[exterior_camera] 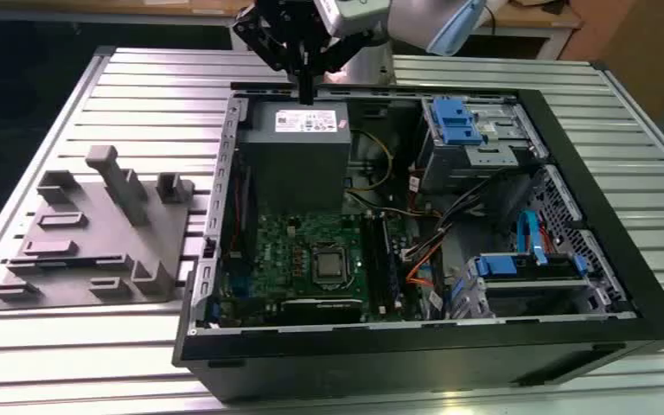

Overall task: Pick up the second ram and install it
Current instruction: 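Reach for the second ram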

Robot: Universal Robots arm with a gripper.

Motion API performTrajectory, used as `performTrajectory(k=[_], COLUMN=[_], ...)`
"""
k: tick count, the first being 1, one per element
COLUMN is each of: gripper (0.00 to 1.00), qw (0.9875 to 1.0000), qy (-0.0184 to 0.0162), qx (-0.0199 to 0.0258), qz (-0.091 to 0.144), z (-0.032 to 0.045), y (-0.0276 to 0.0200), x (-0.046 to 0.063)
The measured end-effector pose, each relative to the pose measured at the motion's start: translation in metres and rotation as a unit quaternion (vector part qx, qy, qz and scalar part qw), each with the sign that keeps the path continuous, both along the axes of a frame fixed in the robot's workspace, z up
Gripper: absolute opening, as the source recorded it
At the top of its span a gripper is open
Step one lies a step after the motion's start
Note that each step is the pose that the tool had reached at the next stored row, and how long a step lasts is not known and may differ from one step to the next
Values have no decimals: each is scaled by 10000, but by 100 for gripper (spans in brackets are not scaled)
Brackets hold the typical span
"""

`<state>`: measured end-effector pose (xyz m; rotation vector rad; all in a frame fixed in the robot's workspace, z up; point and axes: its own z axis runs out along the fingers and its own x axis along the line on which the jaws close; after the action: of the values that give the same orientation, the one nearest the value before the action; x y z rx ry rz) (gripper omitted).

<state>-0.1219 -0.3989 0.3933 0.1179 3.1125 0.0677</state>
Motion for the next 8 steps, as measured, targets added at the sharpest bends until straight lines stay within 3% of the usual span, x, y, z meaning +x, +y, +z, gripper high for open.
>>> performTrajectory(k=[8], gripper=[11], qw=[10000], qy=[0], qx=[0], qz=[0], z=[0], y=[0], x=[-2])
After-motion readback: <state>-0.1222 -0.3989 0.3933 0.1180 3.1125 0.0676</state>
